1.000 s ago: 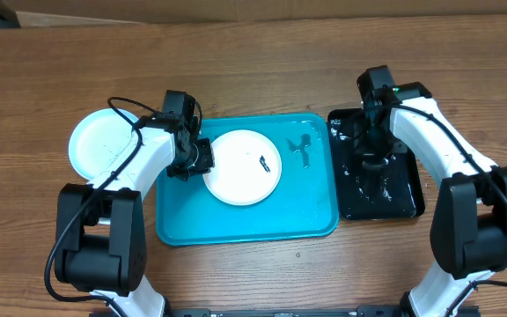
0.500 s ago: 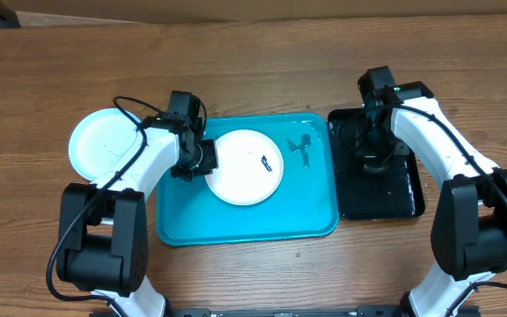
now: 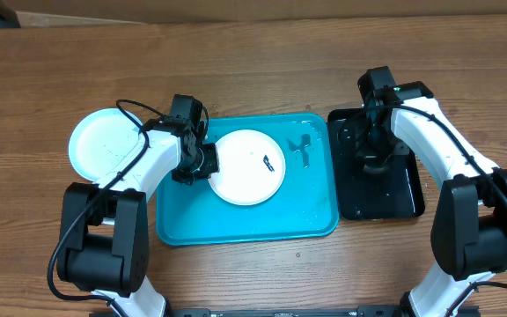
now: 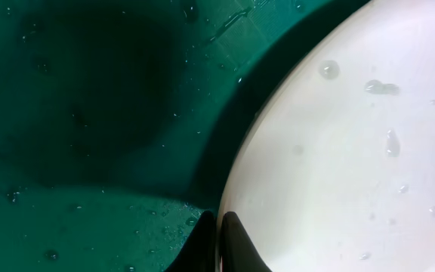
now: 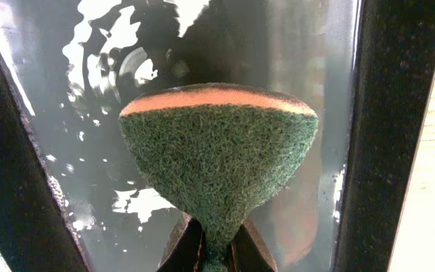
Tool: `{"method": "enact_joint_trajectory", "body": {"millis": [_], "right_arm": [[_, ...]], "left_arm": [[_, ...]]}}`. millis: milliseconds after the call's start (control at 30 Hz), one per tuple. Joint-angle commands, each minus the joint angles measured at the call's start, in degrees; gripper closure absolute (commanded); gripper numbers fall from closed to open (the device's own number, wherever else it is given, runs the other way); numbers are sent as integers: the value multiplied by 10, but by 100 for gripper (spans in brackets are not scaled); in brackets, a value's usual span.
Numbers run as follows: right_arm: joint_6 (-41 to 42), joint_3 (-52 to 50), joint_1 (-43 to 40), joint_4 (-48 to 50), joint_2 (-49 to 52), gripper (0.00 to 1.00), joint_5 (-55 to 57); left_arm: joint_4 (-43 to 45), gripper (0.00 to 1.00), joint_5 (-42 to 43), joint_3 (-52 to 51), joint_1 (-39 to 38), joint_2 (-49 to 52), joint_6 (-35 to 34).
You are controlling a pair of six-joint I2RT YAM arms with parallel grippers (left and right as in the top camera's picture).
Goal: Clean dirty plates on tray and stack at the side
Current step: 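Grasp the green sponge in the basin water with the right gripper and lift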
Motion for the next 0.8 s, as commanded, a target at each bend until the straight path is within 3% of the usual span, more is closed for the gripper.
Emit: {"method": "enact_joint_trajectory", "body": {"millis": [0, 133, 267, 333, 400, 467, 767], "right_arm": [[-7, 16, 0, -7, -20, 96, -5], [-7, -3, 0, -11, -20, 96, -5], [-10, -32, 0, 16, -20, 96, -5], [-28, -30, 0, 14, -20, 96, -6], [-54, -13, 0, -4, -21, 96, -6], [-56, 19, -2, -37, -21, 96, -6], [-56, 119, -2, -104, -21, 96, -31]], "left_arm": [[2, 96, 0, -3, -2, 9, 1], [-1, 96, 0, -3, -2, 9, -5], [-1, 81, 1, -3, -2, 9, -5], [-1, 80, 1, -3, -2, 8, -5], [-3, 82, 1, -3, -2, 8, -7], [-6, 96, 1, -3, -2, 9, -14], [-15, 96, 1, -3, -2, 9, -38]]}}
